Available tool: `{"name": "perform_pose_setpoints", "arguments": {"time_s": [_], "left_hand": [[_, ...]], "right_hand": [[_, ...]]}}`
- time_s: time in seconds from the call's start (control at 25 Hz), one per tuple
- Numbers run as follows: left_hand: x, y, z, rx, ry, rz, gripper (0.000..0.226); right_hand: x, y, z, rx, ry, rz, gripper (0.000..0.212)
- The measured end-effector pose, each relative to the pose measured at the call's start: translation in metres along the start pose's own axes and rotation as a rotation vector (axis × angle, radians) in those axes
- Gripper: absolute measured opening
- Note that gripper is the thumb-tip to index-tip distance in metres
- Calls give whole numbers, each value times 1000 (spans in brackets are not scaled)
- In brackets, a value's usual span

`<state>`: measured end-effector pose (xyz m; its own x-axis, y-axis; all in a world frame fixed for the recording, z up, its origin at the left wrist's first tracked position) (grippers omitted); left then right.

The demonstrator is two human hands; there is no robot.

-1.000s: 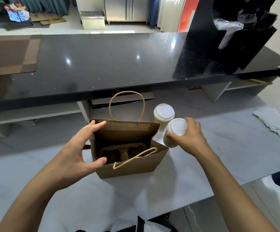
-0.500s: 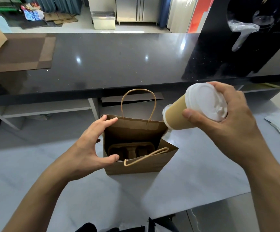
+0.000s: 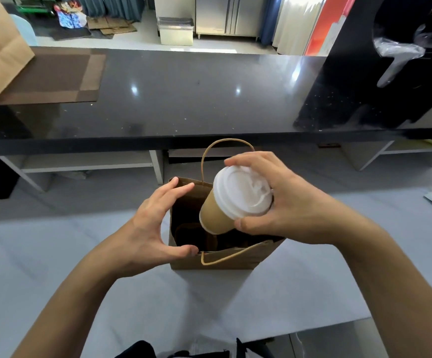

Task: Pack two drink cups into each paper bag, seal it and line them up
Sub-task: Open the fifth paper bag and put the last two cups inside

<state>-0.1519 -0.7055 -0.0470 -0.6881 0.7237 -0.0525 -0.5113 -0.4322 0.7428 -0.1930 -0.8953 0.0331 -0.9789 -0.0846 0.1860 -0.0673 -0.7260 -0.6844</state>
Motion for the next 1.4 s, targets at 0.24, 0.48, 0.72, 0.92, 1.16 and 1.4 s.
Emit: {"name": "perform_pose_setpoints", "arguments": {"time_s": [0.24, 0.48, 0.72, 0.92, 1.16, 1.4], "left_hand": [[0, -2, 0, 13, -6, 1, 110], [4, -9, 1, 8, 12, 7, 120], [-1, -8, -1, 18, 20, -9, 121], [-3, -10, -2, 22, 24, -15, 122], [-1, -10, -1, 27, 27, -29, 121], [0, -7, 0, 36, 37, -37, 121]], "right_hand": [[-34, -3, -50, 229, -190, 40, 88], [-48, -17, -67, 383, -108, 191, 91], [-47, -20, -76, 541, -67, 297, 87], [-61, -13, -94, 550, -142, 276, 88], [-70, -10, -122, 609, -163, 304, 84], [-76, -3, -141, 704, -185, 306, 77]]}}
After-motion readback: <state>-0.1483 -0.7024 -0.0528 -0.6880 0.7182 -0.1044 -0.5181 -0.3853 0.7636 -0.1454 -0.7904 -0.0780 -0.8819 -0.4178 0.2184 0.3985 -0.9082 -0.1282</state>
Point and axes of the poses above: each hand's wrist, its own x-axis away from the middle knuckle, its own z-axis out of the back of the hand, y = z × x, the point moved 10 cm from there along -x, towards the middle knuckle, and after that the axes turned 10 degrees about -z, right-handed, at the moved point
